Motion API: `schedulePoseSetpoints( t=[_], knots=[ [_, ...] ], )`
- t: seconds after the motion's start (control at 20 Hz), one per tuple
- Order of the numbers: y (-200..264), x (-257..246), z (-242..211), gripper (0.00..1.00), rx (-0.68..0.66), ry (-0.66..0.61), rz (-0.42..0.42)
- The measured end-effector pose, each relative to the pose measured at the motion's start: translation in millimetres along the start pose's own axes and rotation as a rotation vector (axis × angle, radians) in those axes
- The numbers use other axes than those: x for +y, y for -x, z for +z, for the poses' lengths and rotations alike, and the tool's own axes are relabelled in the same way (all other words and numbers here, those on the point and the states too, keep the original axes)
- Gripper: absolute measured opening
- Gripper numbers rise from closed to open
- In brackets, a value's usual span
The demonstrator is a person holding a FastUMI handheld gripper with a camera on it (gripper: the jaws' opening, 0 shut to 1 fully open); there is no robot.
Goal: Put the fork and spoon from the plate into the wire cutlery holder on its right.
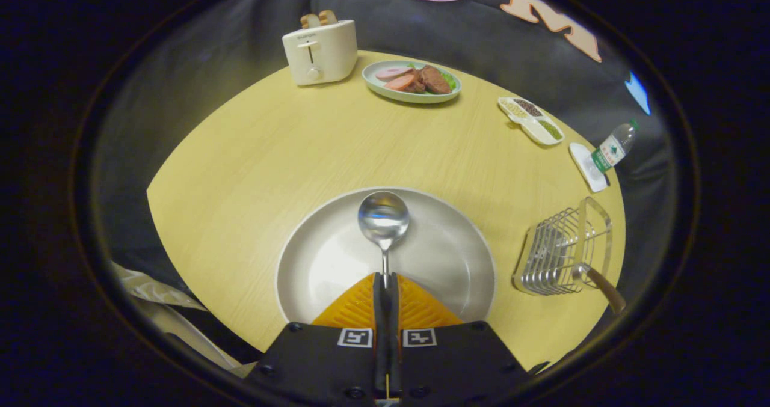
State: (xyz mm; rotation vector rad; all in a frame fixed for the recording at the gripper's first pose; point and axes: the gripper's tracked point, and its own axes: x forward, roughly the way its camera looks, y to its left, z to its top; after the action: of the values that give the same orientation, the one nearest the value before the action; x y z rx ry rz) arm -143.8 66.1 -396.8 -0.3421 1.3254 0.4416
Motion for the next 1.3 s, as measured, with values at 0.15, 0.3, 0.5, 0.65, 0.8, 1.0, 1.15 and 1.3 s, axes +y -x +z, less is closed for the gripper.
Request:
schedulePoseSetpoints(
  t=[0.15, 0.3, 0.5, 0.65, 0.8, 1.0, 1.15, 1.3],
  knots=[
    [8.0, -11.9, 6.4, 0.04, 0.002, 0.016, -0.009],
    [16.8, -22.3, 12.8, 0.04, 0.0, 0.026, -0.016],
    [33.4, -43.9, 22.4, 0.04, 0.0, 0.031, -0.038],
    [46.5, -68.5, 27.2, 0.05, 0.015, 0.053, -0.071],
    [61.4, -94.3, 31.4, 0.05, 0.029, 0.077, -0.113],
    [77.7, -120.1, 36.5, 0.05, 0.04, 0.092, -0.149],
    [87.5, -138.2, 35.7, 0.04, 0.064, 0.109, -0.176],
    [95.8, -154.2, 34.3, 0.04, 0.088, 0.112, -0.201]
  ],
)
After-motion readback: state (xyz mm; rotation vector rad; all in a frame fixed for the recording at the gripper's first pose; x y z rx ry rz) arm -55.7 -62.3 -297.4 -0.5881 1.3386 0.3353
